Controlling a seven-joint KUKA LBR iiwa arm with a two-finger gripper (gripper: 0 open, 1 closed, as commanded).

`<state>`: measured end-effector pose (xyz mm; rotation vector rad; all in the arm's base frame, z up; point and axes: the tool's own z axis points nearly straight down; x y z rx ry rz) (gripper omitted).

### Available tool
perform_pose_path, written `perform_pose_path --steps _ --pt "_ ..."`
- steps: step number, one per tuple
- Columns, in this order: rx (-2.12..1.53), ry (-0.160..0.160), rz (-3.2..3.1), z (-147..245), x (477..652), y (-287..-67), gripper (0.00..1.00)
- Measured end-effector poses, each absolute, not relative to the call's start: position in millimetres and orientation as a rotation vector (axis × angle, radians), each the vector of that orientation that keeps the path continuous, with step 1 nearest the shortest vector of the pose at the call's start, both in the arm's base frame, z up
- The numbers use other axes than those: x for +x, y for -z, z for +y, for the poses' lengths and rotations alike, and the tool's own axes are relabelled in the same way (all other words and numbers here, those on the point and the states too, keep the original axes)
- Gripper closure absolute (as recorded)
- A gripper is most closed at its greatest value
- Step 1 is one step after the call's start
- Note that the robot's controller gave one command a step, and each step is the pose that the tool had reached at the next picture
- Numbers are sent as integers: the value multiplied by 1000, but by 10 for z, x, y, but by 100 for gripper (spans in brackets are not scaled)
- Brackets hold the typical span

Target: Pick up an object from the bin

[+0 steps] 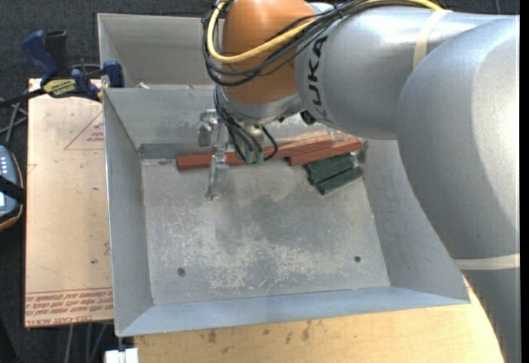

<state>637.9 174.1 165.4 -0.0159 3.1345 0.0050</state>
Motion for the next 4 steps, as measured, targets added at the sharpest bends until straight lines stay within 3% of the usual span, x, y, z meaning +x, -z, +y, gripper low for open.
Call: perform_pose_path --steps 1,2,3,4 --pt "57 -4 3136 1626 6531 -746 0" --pt "179 -3 3135 1545 6530 -869 0" --pt "-38 0 3143 1780 6549 -699 0" --pt "138 -7 3134 1664 6578 -720 100"
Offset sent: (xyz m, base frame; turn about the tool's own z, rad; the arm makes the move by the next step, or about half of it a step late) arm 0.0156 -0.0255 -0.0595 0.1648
